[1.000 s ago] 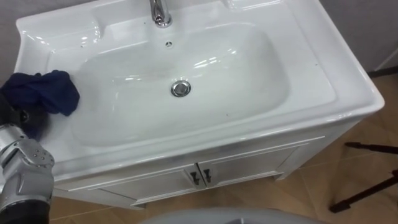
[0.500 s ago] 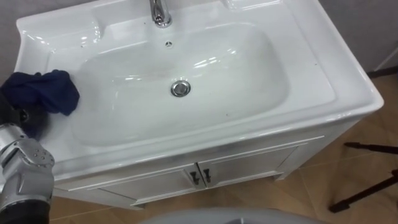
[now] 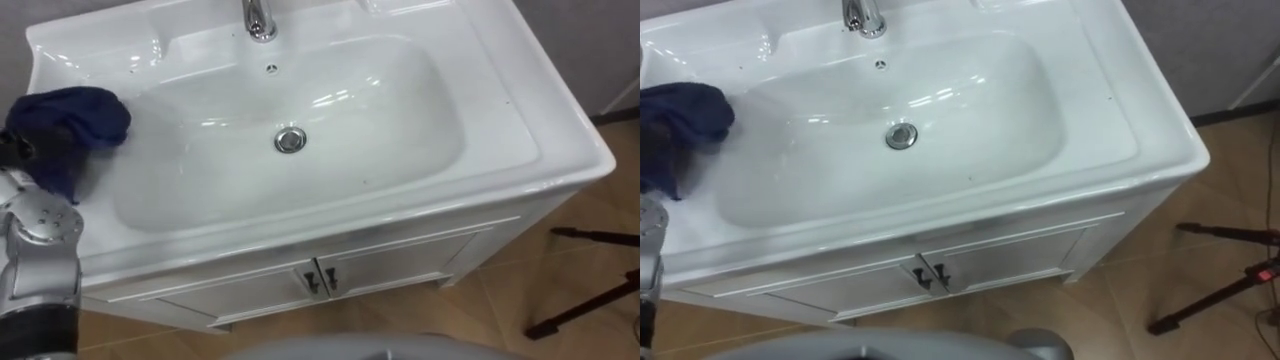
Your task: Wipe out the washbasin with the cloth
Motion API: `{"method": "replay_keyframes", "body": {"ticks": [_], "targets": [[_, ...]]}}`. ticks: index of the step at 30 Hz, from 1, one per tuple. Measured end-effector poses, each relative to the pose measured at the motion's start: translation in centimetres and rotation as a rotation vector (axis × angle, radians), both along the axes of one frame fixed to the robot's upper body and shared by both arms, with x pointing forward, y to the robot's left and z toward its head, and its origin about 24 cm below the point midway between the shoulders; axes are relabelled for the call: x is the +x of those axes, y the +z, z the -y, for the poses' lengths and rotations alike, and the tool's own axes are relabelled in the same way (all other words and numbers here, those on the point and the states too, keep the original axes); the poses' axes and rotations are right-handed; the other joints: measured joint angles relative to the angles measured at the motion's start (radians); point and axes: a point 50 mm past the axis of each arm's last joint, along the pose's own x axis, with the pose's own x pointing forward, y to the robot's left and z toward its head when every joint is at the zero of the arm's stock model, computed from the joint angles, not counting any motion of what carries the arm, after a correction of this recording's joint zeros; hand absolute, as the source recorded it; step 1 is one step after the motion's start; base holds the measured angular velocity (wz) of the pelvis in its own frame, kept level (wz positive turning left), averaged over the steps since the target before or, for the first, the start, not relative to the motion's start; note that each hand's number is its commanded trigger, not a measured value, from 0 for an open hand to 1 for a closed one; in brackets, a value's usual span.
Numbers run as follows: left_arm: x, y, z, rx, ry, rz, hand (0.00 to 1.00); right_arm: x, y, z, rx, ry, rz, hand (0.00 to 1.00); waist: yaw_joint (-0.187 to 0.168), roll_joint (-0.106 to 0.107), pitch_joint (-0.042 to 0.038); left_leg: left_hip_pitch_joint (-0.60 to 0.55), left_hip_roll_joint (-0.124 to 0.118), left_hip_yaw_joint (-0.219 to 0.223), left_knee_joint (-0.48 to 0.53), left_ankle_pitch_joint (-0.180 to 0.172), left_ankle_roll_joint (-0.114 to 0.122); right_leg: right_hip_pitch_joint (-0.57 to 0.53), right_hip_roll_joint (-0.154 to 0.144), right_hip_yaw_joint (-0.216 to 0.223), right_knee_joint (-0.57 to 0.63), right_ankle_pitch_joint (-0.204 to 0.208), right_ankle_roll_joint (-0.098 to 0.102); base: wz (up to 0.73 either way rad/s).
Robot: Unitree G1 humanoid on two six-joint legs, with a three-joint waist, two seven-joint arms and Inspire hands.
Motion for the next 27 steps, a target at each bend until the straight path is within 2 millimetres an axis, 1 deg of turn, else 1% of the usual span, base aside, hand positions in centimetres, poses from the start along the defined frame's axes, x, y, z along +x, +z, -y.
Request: {"method": "replay_keyframes", "body": {"ticks": [2,6,9,12,15,22,25,27], "targets": [[0.0,-0.1,-0.2,-0.06,0.001,0.019,0.0,0.0,0.0,0.0,0.0,-0.003,-0.004,0.0,0.001,0.0,-0.0004,-0.002,0.0,0.0,0.0,0.0,0.0,-0.002,0.0,0.0,0.001,-0.001,-0.001,0.0],[-0.3,0.3,-1.2,-0.15,0.047,0.083,0.0,0.1,-0.1,-0.2,-0.003,-0.006,-0.001,0.0,0.003,-0.001,-0.0012,-0.007,0.0,0.002,0.0,0.0,0.0,-0.01,0.0,0.002,0.003,-0.001,-0.001,0.0],[0.0,0.8,-1.4,-0.18,0.06,0.12,0.0,0.0,-0.1,-0.5,0.001,-0.008,-0.009,0.0,0.008,-0.004,-0.0023,-0.009,0.0,0.002,0.0,0.0,0.0,-0.01,0.0,0.002,0.001,-0.001,-0.001,0.0],[0.6,1.3,-1.3,-0.181,0.05,0.142,0.0,0.0,-0.2,-0.5,0.001,-0.009,-0.014,0.0,0.021,-0.004,-0.0026,-0.009,0.0,0.001,-0.001,0.0,0.0,-0.009,0.0,0.0,0.0,-0.001,-0.001,0.0],[1.0,1.6,-1.2,-0.182,0.046,0.156,0.0,-0.1,-0.1,-0.5,-0.005,-0.01,-0.015,0.0,0.024,-0.002,-0.0021,-0.009,0.0,-0.001,-0.001,0.0,0.0,-0.001,0.0,-0.001,0.0,-0.001,-0.001,0.0],[1.2,1.8,-1.2,-0.18,0.045,0.162,0.0,-0.2,-0.2,-0.5,-0.006,-0.011,-0.018,0.0,0.024,-0.003,-0.0021,-0.002,0.0,-0.001,-0.001,0.0,0.0,0.006,0.0,-0.001,-0.001,-0.001,-0.001,0.0],[1.1,1.8,-1.2,-0.179,0.048,0.164,0.0,-0.6,-0.2,-0.6,-0.004,-0.013,-0.026,0.0,0.024,-0.003,-0.0021,-0.002,0.0,-0.002,-0.001,0.0,0.0,0.006,0.0,-0.001,-0.001,-0.001,-0.001,0.0],[0.9,2.4,-1.6,-0.173,0.068,0.193,0.0,-0.5,-0.2,-0.7,-0.005,-0.017,-0.019,0.0,0.027,-0.005,-0.0019,-0.002,0.0,-0.001,-0.001,0.0,0.0,0.005,0.0,-0.001,-0.001,-0.001,-0.001,0.0]]}}
